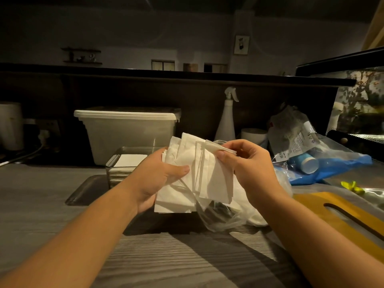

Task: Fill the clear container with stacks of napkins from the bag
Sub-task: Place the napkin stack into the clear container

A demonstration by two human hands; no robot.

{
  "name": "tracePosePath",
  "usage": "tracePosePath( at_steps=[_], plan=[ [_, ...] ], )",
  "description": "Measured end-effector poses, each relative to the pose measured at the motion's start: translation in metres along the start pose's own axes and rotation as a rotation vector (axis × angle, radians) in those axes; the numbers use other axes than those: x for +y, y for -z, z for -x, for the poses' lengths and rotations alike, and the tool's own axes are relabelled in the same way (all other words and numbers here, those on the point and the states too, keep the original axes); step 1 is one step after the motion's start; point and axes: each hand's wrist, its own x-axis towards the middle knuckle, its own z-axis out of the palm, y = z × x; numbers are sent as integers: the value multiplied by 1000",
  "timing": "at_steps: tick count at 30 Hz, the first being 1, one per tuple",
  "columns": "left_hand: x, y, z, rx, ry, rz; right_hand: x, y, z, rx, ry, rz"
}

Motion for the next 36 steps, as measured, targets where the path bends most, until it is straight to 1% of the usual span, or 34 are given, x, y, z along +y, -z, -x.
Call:
tracePosePath(
  at_steps=[3, 5, 7, 8, 9, 13, 17, 18, 20, 22, 25, 28, 31, 33, 36],
  plan=[
    [2, 4, 0, 36, 5, 12, -6, 10, -5, -133, -36, -196],
    [4, 7, -1, 50, 17, 28, -13, 19, -6, -299, 14, -275],
    [6, 6, 0, 30, 38, 44, -15, 20, -2, -442, 106, -206],
    [6, 4, 0, 17, 47, 48, -14, 17, 0, -467, 152, -135],
    [5, 2, 1, 8, 55, 47, -12, 12, 3, -457, 200, -40],
    [2, -4, 2, -16, 85, 54, -4, -2, 10, -287, 412, 395],
    [3, -6, 4, -84, 112, 116, -1, -7, 14, -241, 503, 561],
    [4, -6, 5, -112, 106, 100, 0, -9, 14, -234, 504, 579],
    [3, -6, 6, -159, 45, -22, 1, -11, 14, -226, 442, 543],
    [1, -7, 5, -125, 9, -159, 1, -10, 13, -232, 358, 485],
    [-1, -9, 4, -38, -14, -222, 1, -8, 12, -256, 283, 407],
    [-2, -9, 4, -28, -31, -207, 2, -8, 12, -279, 228, 369],
    [1, -9, 5, -74, -11, -118, 2, -8, 12, -289, 209, 378],
    [4, -11, 7, -111, 27, 3, 0, -7, 13, -272, 235, 382],
    [4, -11, 7, -44, 68, 104, -3, -6, 15, -274, 339, 458]
  ],
)
